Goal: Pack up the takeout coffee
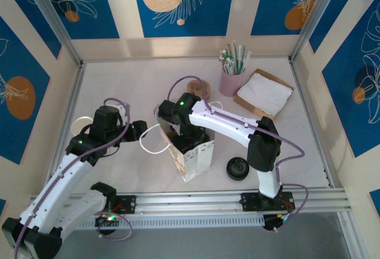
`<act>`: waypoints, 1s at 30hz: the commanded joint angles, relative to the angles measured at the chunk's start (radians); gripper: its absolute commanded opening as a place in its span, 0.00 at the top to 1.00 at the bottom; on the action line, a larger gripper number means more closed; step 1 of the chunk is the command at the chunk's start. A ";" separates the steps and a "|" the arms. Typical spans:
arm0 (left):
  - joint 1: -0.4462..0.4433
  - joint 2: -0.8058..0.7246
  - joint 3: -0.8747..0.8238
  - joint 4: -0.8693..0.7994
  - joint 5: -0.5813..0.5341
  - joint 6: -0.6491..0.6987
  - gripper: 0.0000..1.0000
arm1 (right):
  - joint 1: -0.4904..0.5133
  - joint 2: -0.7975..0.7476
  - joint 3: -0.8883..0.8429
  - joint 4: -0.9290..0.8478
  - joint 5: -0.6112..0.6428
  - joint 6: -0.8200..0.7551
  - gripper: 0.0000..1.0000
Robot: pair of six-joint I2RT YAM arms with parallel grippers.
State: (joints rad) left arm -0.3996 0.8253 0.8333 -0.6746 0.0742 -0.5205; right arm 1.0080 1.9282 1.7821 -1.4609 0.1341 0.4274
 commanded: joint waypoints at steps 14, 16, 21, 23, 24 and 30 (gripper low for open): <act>0.005 -0.020 0.032 -0.020 0.009 0.007 0.29 | 0.019 -0.023 0.064 -0.057 0.016 0.025 0.11; 0.005 -0.021 0.032 -0.020 0.009 0.007 0.29 | 0.023 -0.025 0.072 -0.062 0.019 0.026 0.08; 0.005 -0.020 0.037 -0.022 0.009 0.008 0.29 | 0.028 -0.027 0.095 -0.073 0.025 0.028 0.07; 0.005 -0.018 0.039 -0.022 0.007 0.010 0.29 | 0.030 -0.028 0.102 -0.079 0.028 0.029 0.07; 0.005 -0.018 0.040 -0.022 0.009 0.010 0.29 | 0.030 -0.027 0.105 -0.081 0.029 0.029 0.07; 0.005 -0.016 0.041 -0.020 0.009 0.010 0.29 | 0.033 -0.026 0.121 -0.092 0.033 0.028 0.04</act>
State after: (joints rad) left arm -0.3996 0.8173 0.8337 -0.6746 0.0742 -0.5205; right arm 1.0317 1.9278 1.8679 -1.5143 0.1616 0.4461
